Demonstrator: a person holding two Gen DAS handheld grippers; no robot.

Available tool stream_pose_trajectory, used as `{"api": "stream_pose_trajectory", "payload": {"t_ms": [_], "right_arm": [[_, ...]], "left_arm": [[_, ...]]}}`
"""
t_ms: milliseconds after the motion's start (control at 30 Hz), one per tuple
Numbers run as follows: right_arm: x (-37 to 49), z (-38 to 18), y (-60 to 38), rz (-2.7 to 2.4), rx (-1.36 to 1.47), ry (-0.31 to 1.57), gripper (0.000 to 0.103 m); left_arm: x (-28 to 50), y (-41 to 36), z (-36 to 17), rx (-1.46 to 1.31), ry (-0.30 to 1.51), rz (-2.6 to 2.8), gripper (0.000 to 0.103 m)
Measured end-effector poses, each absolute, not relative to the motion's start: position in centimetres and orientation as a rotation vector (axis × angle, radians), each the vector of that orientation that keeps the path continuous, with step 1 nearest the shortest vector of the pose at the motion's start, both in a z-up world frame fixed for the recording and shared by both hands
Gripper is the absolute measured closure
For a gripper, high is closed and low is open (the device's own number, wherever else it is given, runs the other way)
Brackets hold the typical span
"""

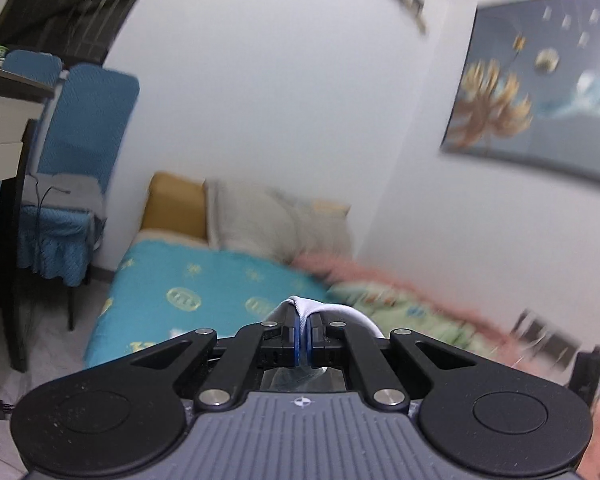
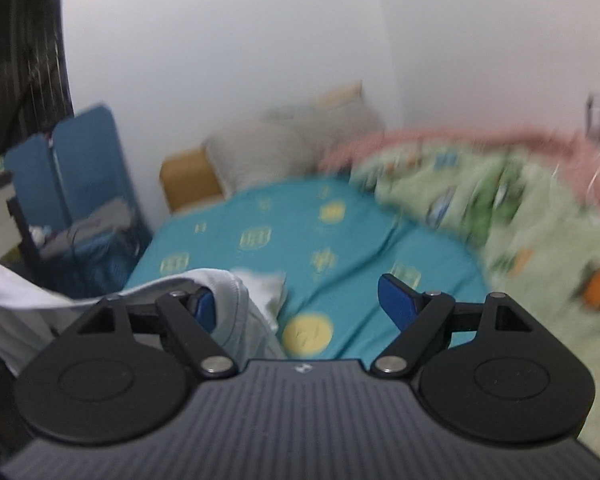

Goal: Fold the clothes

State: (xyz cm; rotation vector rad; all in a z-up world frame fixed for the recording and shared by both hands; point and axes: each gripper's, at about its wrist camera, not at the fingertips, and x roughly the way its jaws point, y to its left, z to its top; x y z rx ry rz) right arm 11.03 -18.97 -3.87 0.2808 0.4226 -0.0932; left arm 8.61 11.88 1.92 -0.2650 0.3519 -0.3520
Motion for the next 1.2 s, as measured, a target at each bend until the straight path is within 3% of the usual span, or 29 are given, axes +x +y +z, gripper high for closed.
{"api": "stream_pose_trajectory", "payload": {"t_ms": [167,300,333,400,500,700,1067,1200], "right_arm": [[16.9,-9.3,-21.1,-0.131,0.358,0.624,0.021],[18.8,-13.0,-21.5,-0.151,0.420,0.746,0.021],[18.9,-13.3,-21.3,-0.146,0.421,0.759,0.021],[18.8,-13.4,-20.9,-0.135,0.420,0.756,0.021],[18.5,-13.0,-20.6,-0.130,0.420,0.741,0.021],[18.0,-12.0,-21.0,-0.159,0.418,0.702,0.021],[15.2,-8.6,-20.2,-0.195,0.369,0.492,0.021],[14.0,-7.4,-19.7,-0.194,0.357,0.411,0.021]], "left_arm": [[17.1,11.6,-3.3,-0.235,0.590,-0.324,0.098],[21.1,11.6,-7.5,-0.178,0.702,-0.275,0.090],[21.2,11.5,-7.7,-0.160,0.704,-0.269,0.086],[20.7,11.4,-7.5,-0.118,0.682,-0.260,0.061],[19.9,11.3,-7.1,-0.056,0.649,-0.248,0.044],[16.4,8.3,-4.6,0.120,0.495,-0.264,0.029],[17.0,-2.9,-11.3,0.590,0.372,-0.178,0.026],[18.2,-4.0,-11.8,0.631,0.291,-0.038,0.026]]}}
